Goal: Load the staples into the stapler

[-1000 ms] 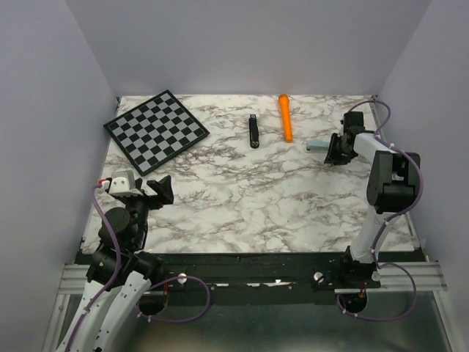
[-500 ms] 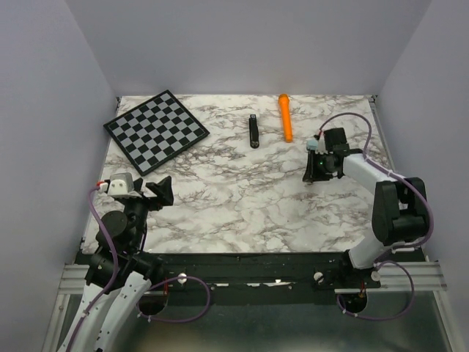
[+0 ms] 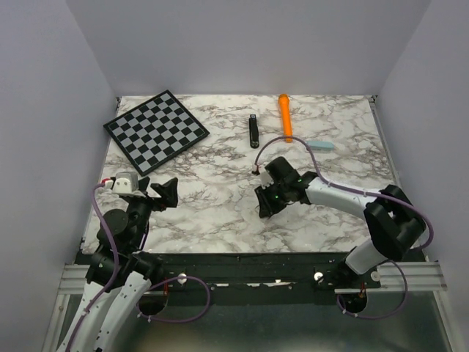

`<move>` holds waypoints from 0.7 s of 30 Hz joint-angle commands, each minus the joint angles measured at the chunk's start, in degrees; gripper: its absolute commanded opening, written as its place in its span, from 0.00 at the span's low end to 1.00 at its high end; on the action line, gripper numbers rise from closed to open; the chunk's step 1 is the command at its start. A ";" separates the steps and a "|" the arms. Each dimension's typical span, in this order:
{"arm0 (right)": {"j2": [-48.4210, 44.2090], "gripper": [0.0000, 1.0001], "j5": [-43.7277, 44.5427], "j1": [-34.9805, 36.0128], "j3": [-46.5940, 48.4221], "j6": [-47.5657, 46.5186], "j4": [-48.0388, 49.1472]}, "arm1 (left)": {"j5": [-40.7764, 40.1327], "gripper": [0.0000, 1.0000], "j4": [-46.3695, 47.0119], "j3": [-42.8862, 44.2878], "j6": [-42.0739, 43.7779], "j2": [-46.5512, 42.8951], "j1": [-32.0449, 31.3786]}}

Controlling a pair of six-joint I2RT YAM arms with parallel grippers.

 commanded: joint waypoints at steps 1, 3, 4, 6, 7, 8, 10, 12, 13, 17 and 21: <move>4.58 0.36 0.39 7.40 3.15 -1.96 1.54 | 3.70 0.99 1.62 0.31 0.30 1.65 -0.16; 7.03 0.37 0.74 9.52 4.47 -3.19 1.54 | 4.57 0.99 1.80 0.22 0.31 2.26 -0.16; 7.83 0.36 1.01 10.49 5.69 -4.42 1.54 | 4.84 0.99 2.06 0.13 0.31 2.44 -0.16; 8.89 0.36 1.53 13.12 6.58 -5.83 1.63 | 5.89 0.99 2.15 0.13 0.31 3.40 -0.16; 9.76 0.36 1.54 13.74 7.02 -7.14 1.63 | 6.24 0.99 2.15 0.13 0.39 3.58 -0.16; 10.12 0.36 1.62 14.97 7.63 -7.50 1.54 | 6.60 0.99 2.41 0.13 0.39 3.93 -0.16; 11.17 0.37 0.84 15.77 8.43 -11.00 0.93 | 8.08 0.99 2.59 -0.04 0.31 4.63 -0.16; 11.62 0.38 0.48 16.73 9.31 -12.86 -0.30 | 9.06 0.99 2.50 -0.04 -0.13 5.25 -0.25; 11.79 0.40 0.66 17.00 9.39 -13.74 -0.48 | 9.76 0.99 2.59 -0.04 -0.31 5.43 -0.42; 12.67 0.47 0.21 17.61 10.36 -15.24 -1.10 | 10.46 0.99 2.50 -0.13 -1.01 6.65 -0.68; 11.01 0.56 2.23 17.62 9.49 -14.45 -0.40 | 11.87 0.99 1.80 0.13 -3.03 9.20 -0.68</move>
